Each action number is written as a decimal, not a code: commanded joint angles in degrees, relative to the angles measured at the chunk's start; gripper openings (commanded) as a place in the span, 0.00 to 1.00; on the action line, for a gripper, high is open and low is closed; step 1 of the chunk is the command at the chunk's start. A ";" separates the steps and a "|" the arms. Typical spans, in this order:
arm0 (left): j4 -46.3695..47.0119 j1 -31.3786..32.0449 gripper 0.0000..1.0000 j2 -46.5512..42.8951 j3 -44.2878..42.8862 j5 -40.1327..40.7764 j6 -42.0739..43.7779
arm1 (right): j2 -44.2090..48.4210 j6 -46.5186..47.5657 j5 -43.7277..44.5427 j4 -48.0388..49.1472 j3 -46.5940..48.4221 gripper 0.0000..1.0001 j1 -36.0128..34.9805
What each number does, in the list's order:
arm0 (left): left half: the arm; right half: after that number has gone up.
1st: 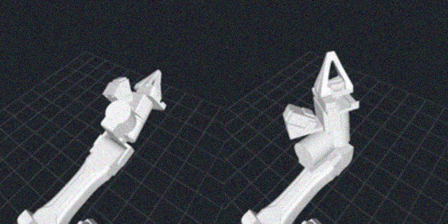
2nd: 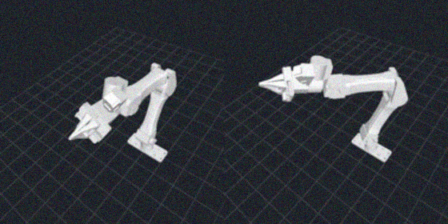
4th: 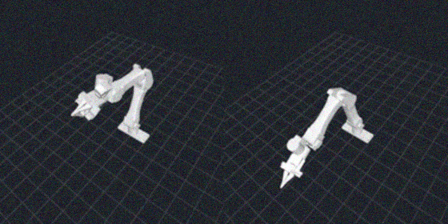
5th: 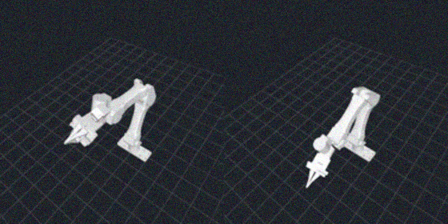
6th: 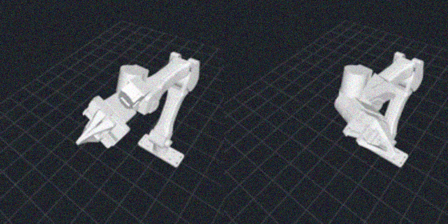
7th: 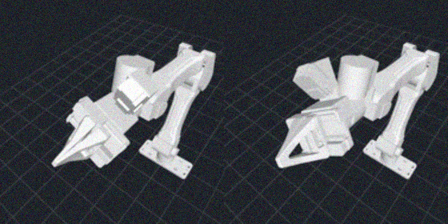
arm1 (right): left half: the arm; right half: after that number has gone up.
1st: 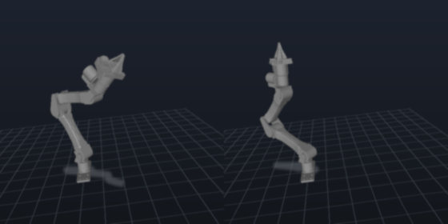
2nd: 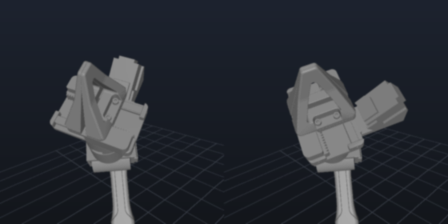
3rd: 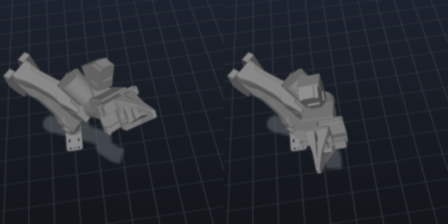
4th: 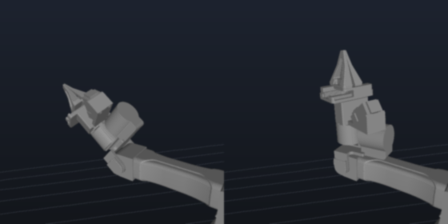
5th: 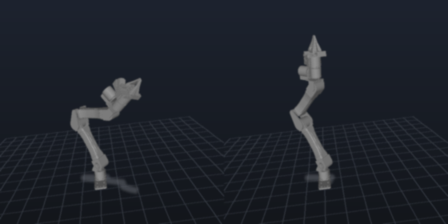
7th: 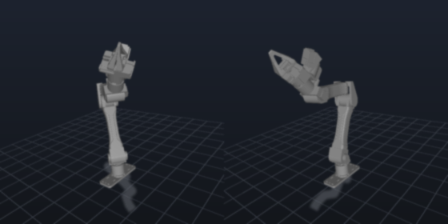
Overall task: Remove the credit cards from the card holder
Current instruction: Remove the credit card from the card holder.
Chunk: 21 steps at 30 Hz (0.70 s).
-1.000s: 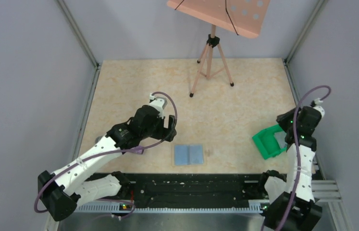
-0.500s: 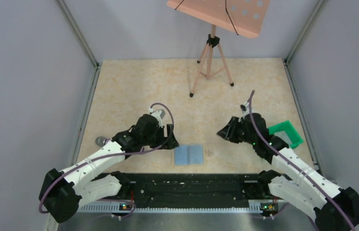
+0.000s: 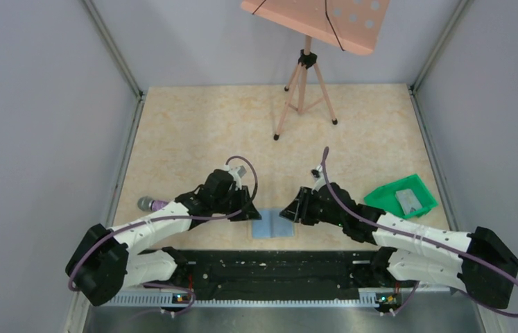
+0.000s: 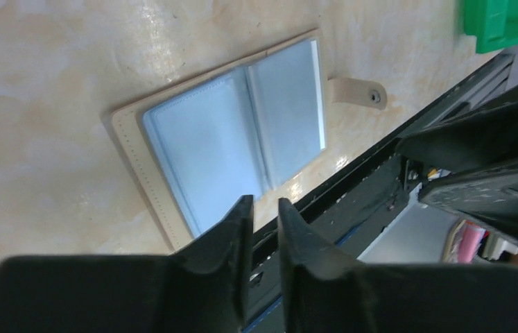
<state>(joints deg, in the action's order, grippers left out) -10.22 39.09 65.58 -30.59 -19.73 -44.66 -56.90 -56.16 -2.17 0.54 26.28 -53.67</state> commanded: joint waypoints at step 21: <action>9.74 -0.16 0.02 8.22 5.98 1.63 -2.02 | -12.94 -0.97 4.38 11.75 -6.71 0.44 1.52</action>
<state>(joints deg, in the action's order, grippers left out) -3.31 39.09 72.93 -25.12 -18.61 -46.63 -67.75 -58.52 4.47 6.76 19.84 -52.84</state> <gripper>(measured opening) 0.028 0.441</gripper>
